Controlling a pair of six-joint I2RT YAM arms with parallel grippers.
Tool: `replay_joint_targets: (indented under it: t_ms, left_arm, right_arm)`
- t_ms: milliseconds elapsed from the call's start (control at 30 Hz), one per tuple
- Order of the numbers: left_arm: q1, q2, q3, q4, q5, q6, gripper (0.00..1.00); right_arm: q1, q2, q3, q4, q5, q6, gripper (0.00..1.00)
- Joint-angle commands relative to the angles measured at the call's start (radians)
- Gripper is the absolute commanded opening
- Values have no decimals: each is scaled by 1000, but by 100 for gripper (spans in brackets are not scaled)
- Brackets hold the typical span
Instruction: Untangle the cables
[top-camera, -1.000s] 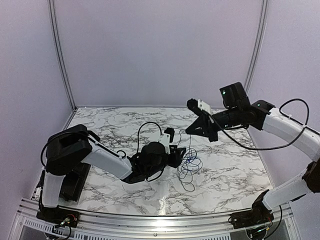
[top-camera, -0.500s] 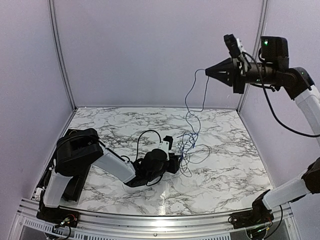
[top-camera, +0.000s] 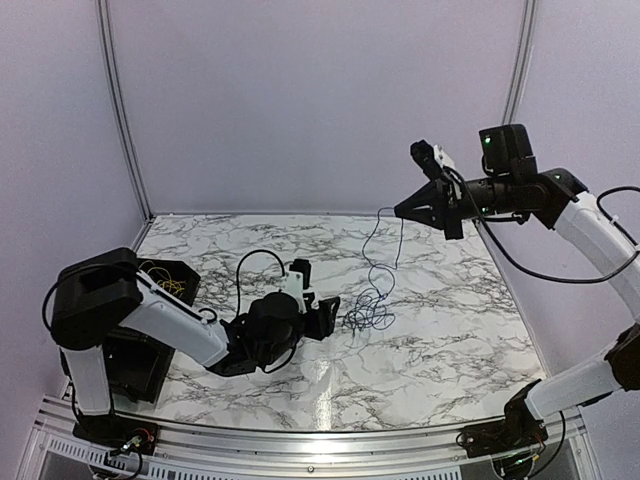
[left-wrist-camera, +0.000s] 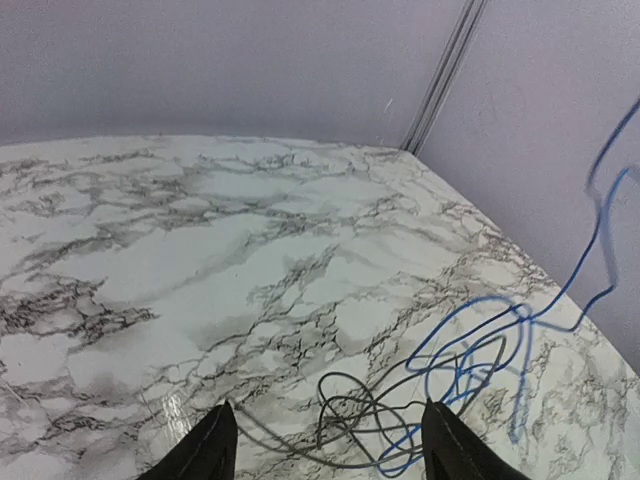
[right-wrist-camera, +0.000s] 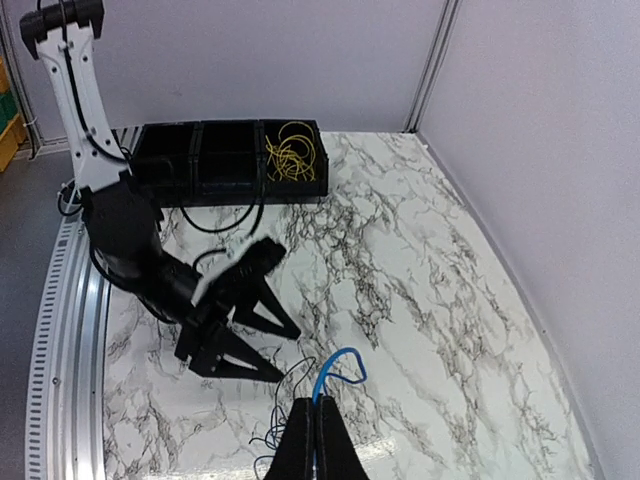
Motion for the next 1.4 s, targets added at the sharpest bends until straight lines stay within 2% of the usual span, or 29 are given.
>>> replay_joint_targets:
  t_ms: [0, 133, 233, 367, 533, 633, 733, 933, 1033, 1167, 1267, 1367]
  left_arm:
    - [-26, -140, -76, 116, -62, 85, 67]
    - [-64, -165, -81, 238, 19, 196, 70]
    - [-67, -132, -20, 287, 98, 204, 71]
    - [-65, -40, 109, 267, 69, 217, 68]
    - [-28, 112, 335, 121, 59, 149, 62]
    - [4, 203, 407, 93, 44, 40, 54]
    - [19, 272, 424, 125, 98, -96, 49]
    - [0, 373, 486, 113, 181, -152, 41]
    - [0, 391, 489, 102, 194, -178, 40]
    - [0, 382, 461, 100, 189, -186, 40]
    - [3, 362, 429, 104, 191, -203, 40]
    - [3, 319, 355, 144, 194, -204, 46]
  right_arm:
    - [-3, -25, -88, 97, 4, 38, 0]
    - [-3, -24, -148, 134, -11, 62, 0]
    - [-3, -14, -142, 127, -14, 61, 0]
    - [0, -17, -129, 117, -35, 69, 0]
    - [11, -24, -86, 70, -73, 65, 0]
    - [10, -11, 22, -22, -136, 29, 0]
    - [5, -6, 168, -83, -147, 16, 0]
    - [-6, 67, 600, -158, -177, 50, 0]
    - [-13, 88, 703, -142, -178, 74, 0]
    - [-18, 94, 680, -120, -158, 81, 0]
    - [-17, 66, 569, -69, -134, 81, 0]
    - [-18, 44, 440, -41, -93, 60, 0]
